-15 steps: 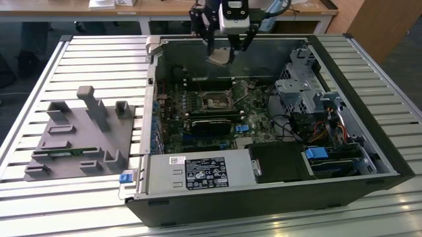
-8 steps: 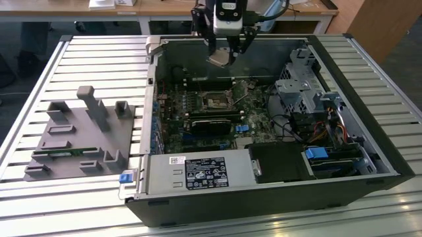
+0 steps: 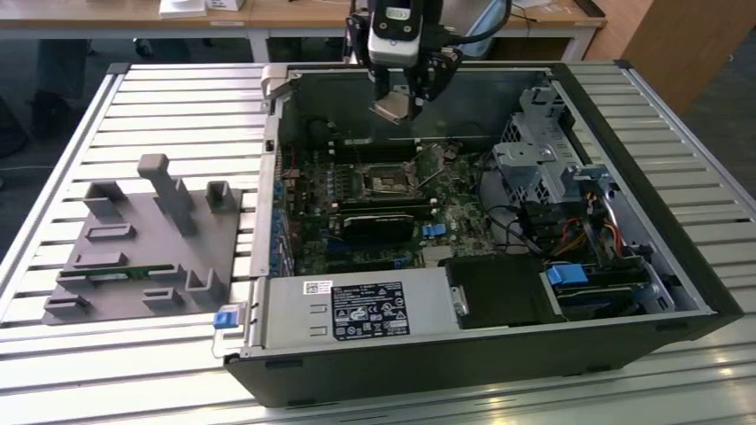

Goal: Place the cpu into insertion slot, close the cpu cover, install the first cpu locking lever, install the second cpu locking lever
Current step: 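Place the cpu into insertion slot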

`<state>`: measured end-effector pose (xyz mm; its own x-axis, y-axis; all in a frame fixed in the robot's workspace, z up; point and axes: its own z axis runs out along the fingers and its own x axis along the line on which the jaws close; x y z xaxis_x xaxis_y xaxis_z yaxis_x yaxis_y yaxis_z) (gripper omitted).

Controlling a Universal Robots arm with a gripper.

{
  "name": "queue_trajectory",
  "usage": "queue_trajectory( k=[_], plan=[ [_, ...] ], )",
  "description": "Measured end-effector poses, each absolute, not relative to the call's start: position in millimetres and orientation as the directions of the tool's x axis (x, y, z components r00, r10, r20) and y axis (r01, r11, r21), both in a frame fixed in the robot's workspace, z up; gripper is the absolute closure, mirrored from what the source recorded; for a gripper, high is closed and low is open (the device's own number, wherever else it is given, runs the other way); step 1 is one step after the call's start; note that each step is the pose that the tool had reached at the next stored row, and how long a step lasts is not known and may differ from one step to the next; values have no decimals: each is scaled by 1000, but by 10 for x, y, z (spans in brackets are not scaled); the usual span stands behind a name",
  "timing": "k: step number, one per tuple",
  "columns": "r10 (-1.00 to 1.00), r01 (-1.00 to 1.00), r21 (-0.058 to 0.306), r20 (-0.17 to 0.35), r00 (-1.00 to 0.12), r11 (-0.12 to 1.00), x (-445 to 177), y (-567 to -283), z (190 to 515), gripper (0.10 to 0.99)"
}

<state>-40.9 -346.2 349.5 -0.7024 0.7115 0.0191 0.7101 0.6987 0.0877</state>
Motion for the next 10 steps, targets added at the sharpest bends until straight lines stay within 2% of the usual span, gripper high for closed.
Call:
queue_trajectory(
  k=[10],
  plan=[
    [770, 768, 87, 18, -638, 634, -423, -3452, 3411, 545]
  ],
)
